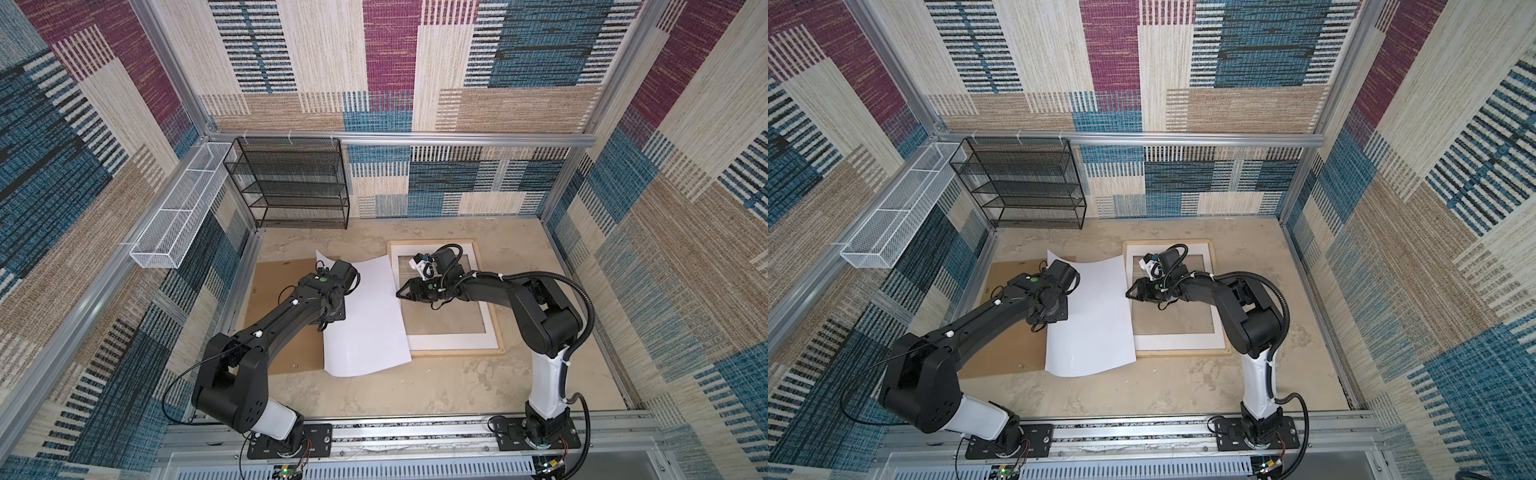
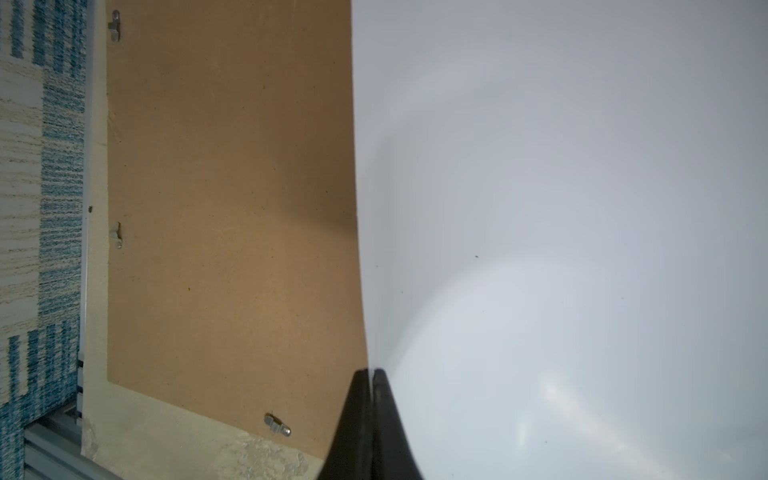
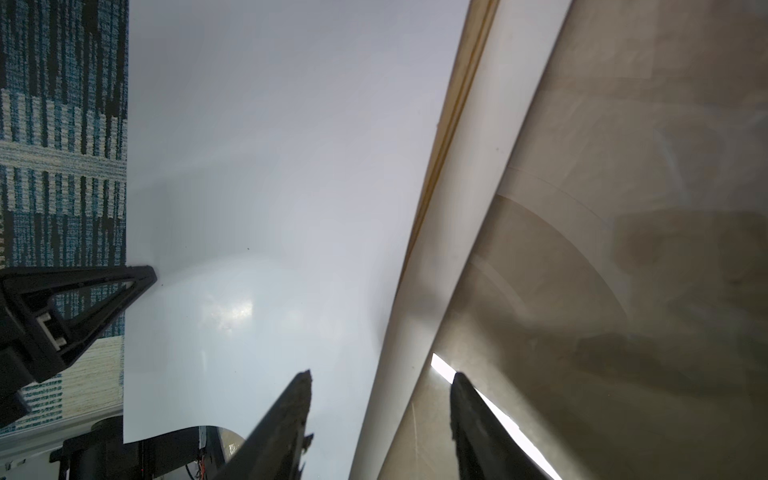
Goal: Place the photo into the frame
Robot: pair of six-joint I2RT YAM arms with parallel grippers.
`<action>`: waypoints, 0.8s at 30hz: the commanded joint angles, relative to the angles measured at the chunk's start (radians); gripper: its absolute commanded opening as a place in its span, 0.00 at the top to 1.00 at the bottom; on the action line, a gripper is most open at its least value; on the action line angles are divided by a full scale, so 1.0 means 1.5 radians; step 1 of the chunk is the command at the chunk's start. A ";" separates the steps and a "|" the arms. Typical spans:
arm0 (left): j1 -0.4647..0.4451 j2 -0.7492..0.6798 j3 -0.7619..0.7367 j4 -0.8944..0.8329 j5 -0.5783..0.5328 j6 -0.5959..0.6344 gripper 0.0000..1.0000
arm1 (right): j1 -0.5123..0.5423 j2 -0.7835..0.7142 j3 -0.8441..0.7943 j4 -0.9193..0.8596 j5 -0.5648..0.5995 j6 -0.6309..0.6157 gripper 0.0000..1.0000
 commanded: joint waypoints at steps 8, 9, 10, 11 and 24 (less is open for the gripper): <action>0.001 0.000 0.002 0.017 0.023 -0.005 1.00 | 0.014 -0.011 -0.036 0.018 -0.029 0.008 0.57; 0.000 0.002 0.002 0.018 0.025 -0.004 1.00 | 0.015 -0.009 -0.035 0.020 -0.033 0.009 0.61; 0.000 0.001 0.002 0.017 0.025 -0.004 1.00 | 0.015 -0.008 -0.033 0.022 -0.036 0.009 0.61; 0.000 0.003 0.002 0.018 0.026 -0.004 1.00 | 0.016 -0.006 -0.031 0.024 -0.040 0.011 0.62; 0.001 -0.004 0.001 0.019 0.034 -0.003 1.00 | 0.020 0.009 -0.008 0.041 -0.064 0.026 0.80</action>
